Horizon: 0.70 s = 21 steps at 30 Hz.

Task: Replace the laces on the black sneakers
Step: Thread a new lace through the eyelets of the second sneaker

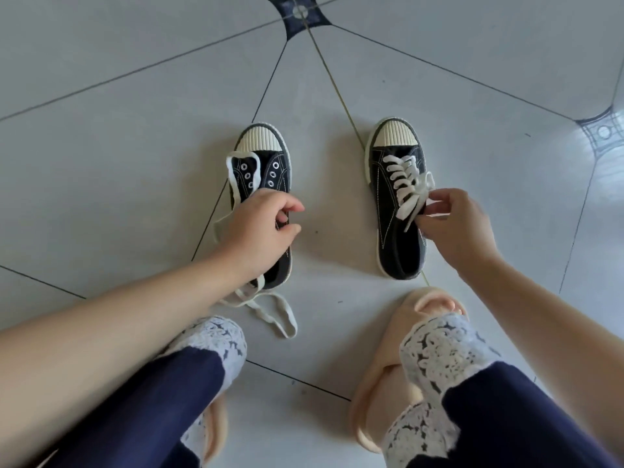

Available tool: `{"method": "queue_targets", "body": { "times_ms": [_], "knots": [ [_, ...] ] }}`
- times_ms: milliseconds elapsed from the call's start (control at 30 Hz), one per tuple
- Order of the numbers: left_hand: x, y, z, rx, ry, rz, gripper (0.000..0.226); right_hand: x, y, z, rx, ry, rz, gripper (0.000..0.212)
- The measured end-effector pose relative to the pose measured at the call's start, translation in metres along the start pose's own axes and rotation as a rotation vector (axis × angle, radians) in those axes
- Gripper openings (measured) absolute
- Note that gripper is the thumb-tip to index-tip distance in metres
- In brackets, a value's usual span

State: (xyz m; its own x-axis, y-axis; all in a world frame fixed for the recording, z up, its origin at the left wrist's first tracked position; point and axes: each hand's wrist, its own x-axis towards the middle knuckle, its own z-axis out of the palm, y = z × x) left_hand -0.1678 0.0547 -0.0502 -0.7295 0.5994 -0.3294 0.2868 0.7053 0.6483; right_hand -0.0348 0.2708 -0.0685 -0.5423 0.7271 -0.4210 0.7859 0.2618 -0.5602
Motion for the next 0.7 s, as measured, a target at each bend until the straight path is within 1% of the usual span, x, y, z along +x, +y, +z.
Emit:
{"method": "queue_targets", "body": {
  "times_ms": [67,100,133,167,200,233,267,300,333,367,400,433,467,567,633,700],
  "knots": [
    [-0.007,-0.012,-0.009,0.061,0.119,0.0,0.026,-0.01,-0.005,-0.002,0.028,0.135,-0.005,0.039],
    [-0.01,-0.018,-0.012,0.075,0.151,-0.023,0.034,-0.018,-0.011,-0.003,0.041,0.221,-0.04,0.038],
    [-0.014,-0.024,-0.013,0.094,0.145,-0.072,0.047,-0.027,-0.018,-0.002,0.056,0.283,-0.098,0.036],
    [-0.016,-0.03,-0.014,0.113,0.108,-0.132,0.062,-0.035,-0.026,0.001,0.06,0.298,-0.168,0.034],
    [-0.017,-0.035,-0.013,0.119,0.052,-0.19,0.074,-0.043,-0.034,0.007,0.043,0.256,-0.238,0.033],
    [-0.018,-0.039,-0.011,0.101,-0.011,-0.242,0.081,-0.049,-0.043,0.017,0.005,0.16,-0.305,0.03],
    [-0.017,-0.042,-0.008,0.075,-0.07,-0.282,0.083,-0.054,-0.052,0.029,-0.035,0.026,-0.355,0.027],
    [-0.015,-0.044,-0.006,0.067,-0.109,-0.303,0.081,-0.057,-0.061,0.044,-0.059,-0.122,-0.376,0.025],
    [-0.013,-0.046,-0.006,0.082,-0.126,-0.308,0.076,-0.059,-0.069,0.059,-0.068,-0.253,-0.367,0.027],
    [-0.011,-0.047,-0.005,0.1,-0.125,-0.302,0.07,-0.06,-0.077,0.074,-0.072,-0.346,-0.337,0.035],
    [-0.009,-0.048,-0.005,0.102,-0.113,-0.292,0.065,-0.06,-0.085,0.087,-0.079,-0.392,-0.308,0.044],
    [-0.009,-0.048,-0.004,0.089,-0.1,-0.283,0.059,-0.058,-0.091,0.098,-0.089,-0.409,-0.29,0.049],
    [-0.011,-0.047,-0.002,0.069,-0.093,-0.273,0.054,-0.056,-0.096,0.106,-0.103,-0.413,-0.286,0.05],
    [-0.016,-0.044,0.005,0.008,-0.113,-0.213,0.043,-0.049,-0.096,0.111,-0.197,-0.409,-0.284,0.035],
    [-0.019,-0.046,0.006,-0.029,-0.165,-0.165,0.045,-0.049,-0.088,0.102,-0.229,-0.407,-0.246,0.027],
    [-0.021,-0.049,0.006,-0.058,-0.212,-0.14,0.051,-0.057,-0.075,0.092,-0.225,-0.414,-0.21,0.024]
  ]
}}
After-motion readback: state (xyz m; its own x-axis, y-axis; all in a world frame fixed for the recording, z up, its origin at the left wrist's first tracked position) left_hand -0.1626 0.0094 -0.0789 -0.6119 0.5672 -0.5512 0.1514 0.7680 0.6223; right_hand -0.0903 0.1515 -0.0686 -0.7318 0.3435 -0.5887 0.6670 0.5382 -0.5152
